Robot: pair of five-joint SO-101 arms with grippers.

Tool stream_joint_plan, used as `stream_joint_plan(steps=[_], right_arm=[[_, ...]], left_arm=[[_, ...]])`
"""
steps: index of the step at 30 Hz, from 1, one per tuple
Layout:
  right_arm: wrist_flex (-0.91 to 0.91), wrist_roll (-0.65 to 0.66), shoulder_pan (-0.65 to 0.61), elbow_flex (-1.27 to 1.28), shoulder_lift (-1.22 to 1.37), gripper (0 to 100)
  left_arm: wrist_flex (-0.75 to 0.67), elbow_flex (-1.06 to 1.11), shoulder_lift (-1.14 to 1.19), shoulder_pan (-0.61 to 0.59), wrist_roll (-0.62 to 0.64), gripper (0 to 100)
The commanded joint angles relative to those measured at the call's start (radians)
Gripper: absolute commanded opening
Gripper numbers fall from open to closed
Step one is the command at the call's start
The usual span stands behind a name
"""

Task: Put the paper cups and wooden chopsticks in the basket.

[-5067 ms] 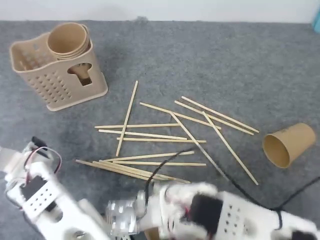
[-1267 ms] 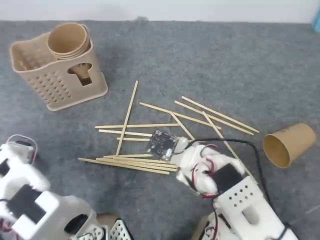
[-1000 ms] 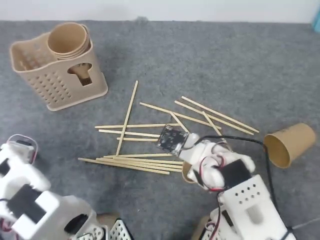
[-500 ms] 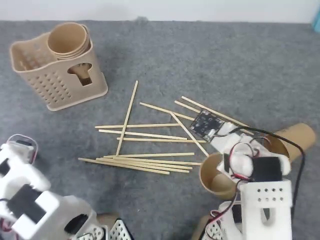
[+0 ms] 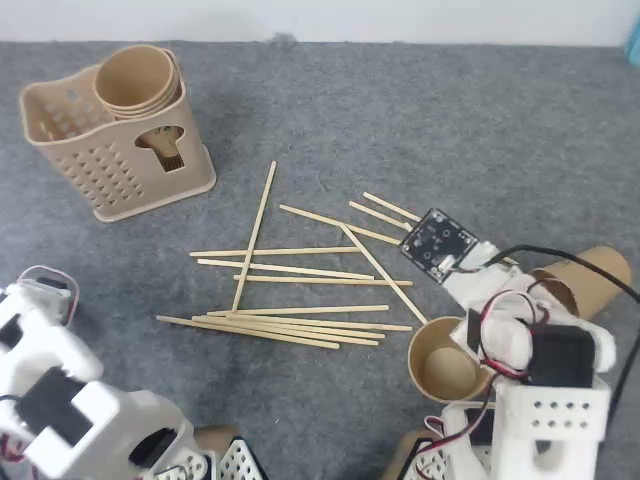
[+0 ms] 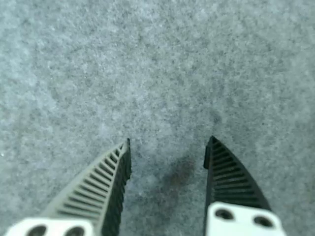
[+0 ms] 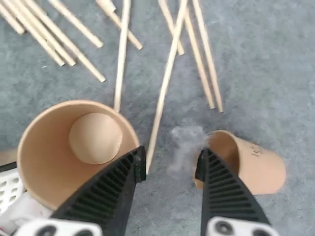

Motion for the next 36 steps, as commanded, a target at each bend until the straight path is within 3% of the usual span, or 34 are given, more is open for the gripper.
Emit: stream_joint_plan(steps=[1, 6, 10, 14, 17, 23, 30, 36], right_arm=[[0.002, 0.015, 0.012, 0.068, -0.008, 18.8], [-0.033, 0.043, 0.013, 0.178, -0.008, 24.3], [-0.107, 0.046, 0.019, 0.236, -0.008, 23.1], [-0.168, 0.046, 0.013, 0.279, -0.008, 15.1], [-0.234, 0.046, 0.013, 0.305, -0.008, 0.6], [-0.236, 0.02, 0.013, 0.224, -0.005, 1.0], [-0.147, -0.206, -0.059, -0.19, 0.036, 0.6], [-0.09, -0.598, -0.251, -0.644, 0.323, 0.6]], left_arm=[[0.006, -0.021, -0.003, 0.012, 0.003, 23], [0.006, -0.021, -0.003, 0.012, -0.009, 23], [0.006, -0.021, -0.003, 0.014, -0.023, 23], [0.006, -0.021, -0.003, 0.014, -0.023, 23], [0.006, -0.019, -0.003, 0.014, -0.023, 23], [0.005, -0.013, -0.003, 0.015, -0.023, 23], [0.005, -0.013, -0.005, 0.031, -0.025, 23], [0.005, -0.012, -0.005, 0.043, -0.026, 23]])
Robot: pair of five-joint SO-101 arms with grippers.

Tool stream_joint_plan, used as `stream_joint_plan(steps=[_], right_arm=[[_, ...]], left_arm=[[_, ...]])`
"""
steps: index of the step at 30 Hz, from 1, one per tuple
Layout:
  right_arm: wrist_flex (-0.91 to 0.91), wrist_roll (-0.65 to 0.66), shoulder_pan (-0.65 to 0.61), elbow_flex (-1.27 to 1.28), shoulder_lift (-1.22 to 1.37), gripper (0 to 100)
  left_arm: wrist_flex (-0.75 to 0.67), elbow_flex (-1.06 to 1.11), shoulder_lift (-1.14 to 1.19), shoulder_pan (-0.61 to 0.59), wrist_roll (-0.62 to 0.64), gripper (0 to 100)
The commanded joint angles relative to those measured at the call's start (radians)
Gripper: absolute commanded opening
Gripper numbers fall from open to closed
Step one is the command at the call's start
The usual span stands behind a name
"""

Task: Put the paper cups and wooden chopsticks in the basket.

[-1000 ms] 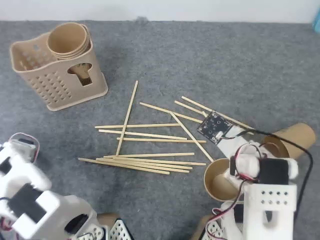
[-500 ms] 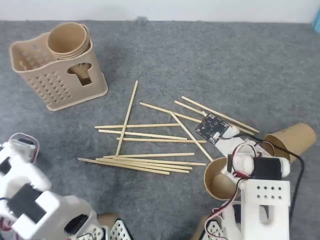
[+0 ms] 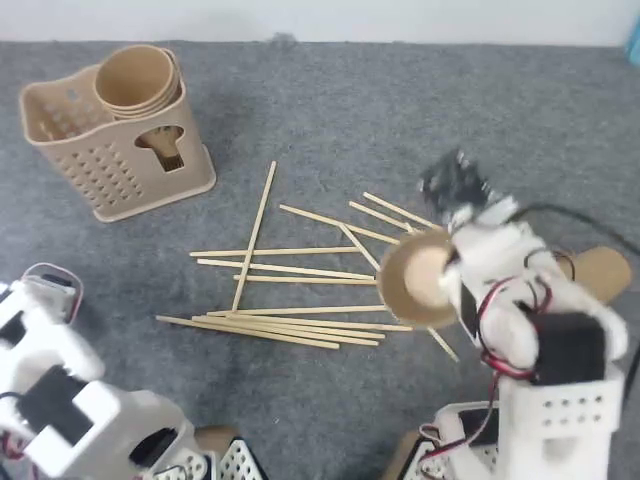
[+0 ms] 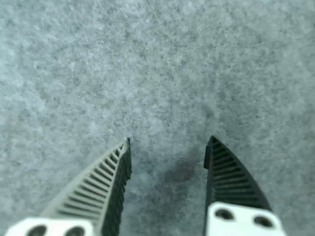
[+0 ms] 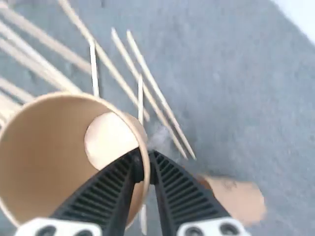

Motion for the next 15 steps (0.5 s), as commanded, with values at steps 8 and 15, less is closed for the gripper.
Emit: stream_joint_plan(steps=[8, 15], right_arm=[[-0.094, -0.657, -0.334, -0.852, 0.576, 0.6], [-0.364, -0.666, -0.456, -1.189, 0.937, 0.6]], left_arm=[[0.005, -0.012, -0.005, 0.021, -0.009, 23], [0.005, -0.012, -0.005, 0.021, -0.009, 23]])
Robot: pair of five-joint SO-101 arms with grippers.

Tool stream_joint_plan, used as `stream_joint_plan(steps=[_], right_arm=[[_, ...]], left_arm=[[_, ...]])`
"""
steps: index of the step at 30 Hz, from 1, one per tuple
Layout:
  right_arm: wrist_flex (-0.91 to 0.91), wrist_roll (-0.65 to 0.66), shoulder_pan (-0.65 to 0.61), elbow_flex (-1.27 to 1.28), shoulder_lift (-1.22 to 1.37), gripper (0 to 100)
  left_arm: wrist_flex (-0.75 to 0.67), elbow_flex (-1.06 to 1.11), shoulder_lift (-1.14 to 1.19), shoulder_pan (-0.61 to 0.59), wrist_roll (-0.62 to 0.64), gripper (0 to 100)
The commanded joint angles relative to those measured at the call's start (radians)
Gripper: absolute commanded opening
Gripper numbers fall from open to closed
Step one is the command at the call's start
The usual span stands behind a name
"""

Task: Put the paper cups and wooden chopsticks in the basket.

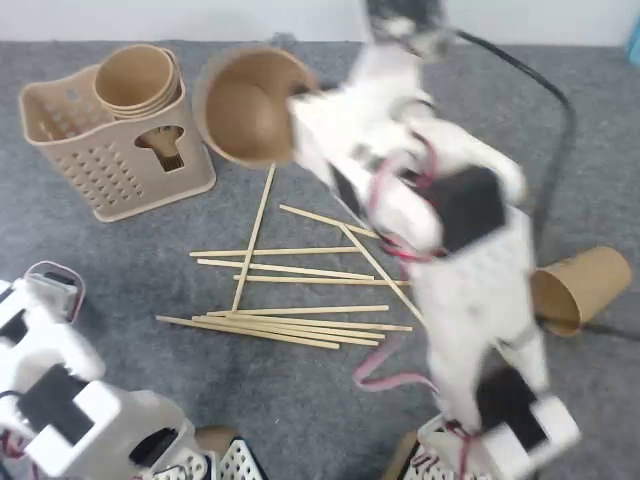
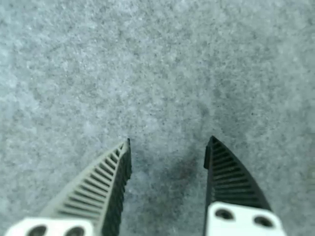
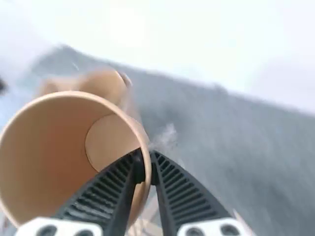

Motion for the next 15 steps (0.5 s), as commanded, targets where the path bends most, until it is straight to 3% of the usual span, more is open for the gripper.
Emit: stream_joint_plan(steps=[1, 6, 15], right_arm=[[-0.182, -0.014, -0.027, -0.196, 0.159, 0.6], [-0.384, -0.006, -0.071, -0.358, 0.39, 0.6], [-0.544, 0.098, -0.099, -0.511, 0.723, 0.6]], left_arm=[[0.005, -0.013, -0.005, 0.012, -0.005, 23], [0.005, -0.013, -0.005, 0.012, -0.018, 23], [0.005, -0.013, -0.005, 0.014, -0.051, 23]])
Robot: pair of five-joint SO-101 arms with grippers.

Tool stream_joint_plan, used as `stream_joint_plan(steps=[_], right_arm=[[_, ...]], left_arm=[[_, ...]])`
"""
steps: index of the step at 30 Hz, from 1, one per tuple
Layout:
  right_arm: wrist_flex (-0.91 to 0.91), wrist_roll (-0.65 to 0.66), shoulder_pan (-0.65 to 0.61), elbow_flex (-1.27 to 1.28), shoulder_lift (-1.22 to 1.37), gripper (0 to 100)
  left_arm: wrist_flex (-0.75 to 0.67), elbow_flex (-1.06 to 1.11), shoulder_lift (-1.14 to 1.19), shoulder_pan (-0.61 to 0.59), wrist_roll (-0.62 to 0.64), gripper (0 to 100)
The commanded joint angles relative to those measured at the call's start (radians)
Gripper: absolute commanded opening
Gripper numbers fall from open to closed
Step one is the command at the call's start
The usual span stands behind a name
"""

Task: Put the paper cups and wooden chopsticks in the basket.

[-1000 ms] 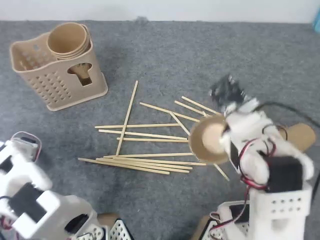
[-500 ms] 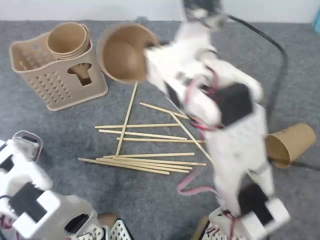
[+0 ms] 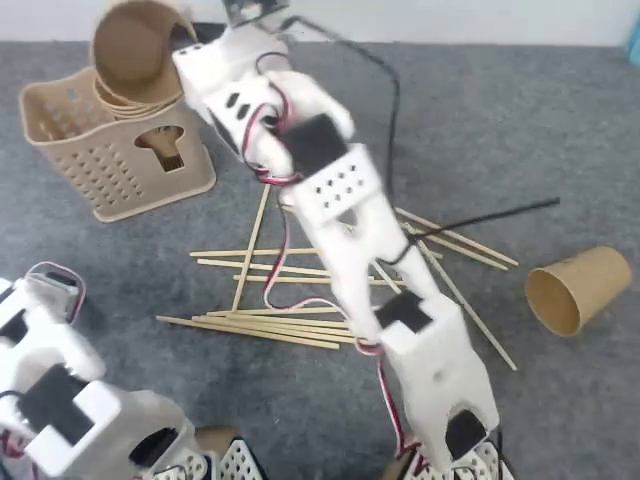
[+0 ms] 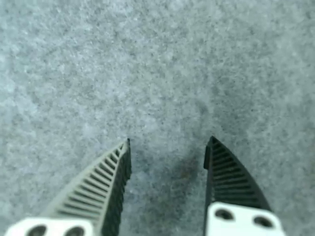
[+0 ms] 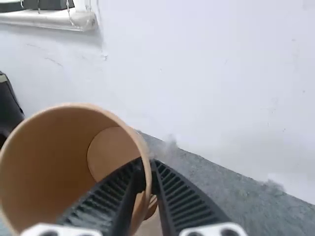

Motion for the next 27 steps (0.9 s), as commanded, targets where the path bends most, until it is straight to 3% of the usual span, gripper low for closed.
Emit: stream_joint_plan(steps=[1, 9, 15, 27], right_arm=[[-0.077, 0.026, 0.008, -0.089, 0.053, 0.6], [-0.101, 0.026, 0.028, -0.117, 0.145, 0.9], [-0.073, 0.017, 0.025, -0.118, 0.127, 16.2], [-0.05, -0.043, 0.031, -0.118, -0.085, 16.0]], left_arm=[[0.005, -0.013, -0.005, 0.014, -0.011, 23], [0.003, -0.002, -0.012, 0.025, -0.014, 23], [0.003, -0.002, -0.014, 0.026, -0.014, 23], [0.003, 0.002, -0.014, 0.026, -0.014, 23]])
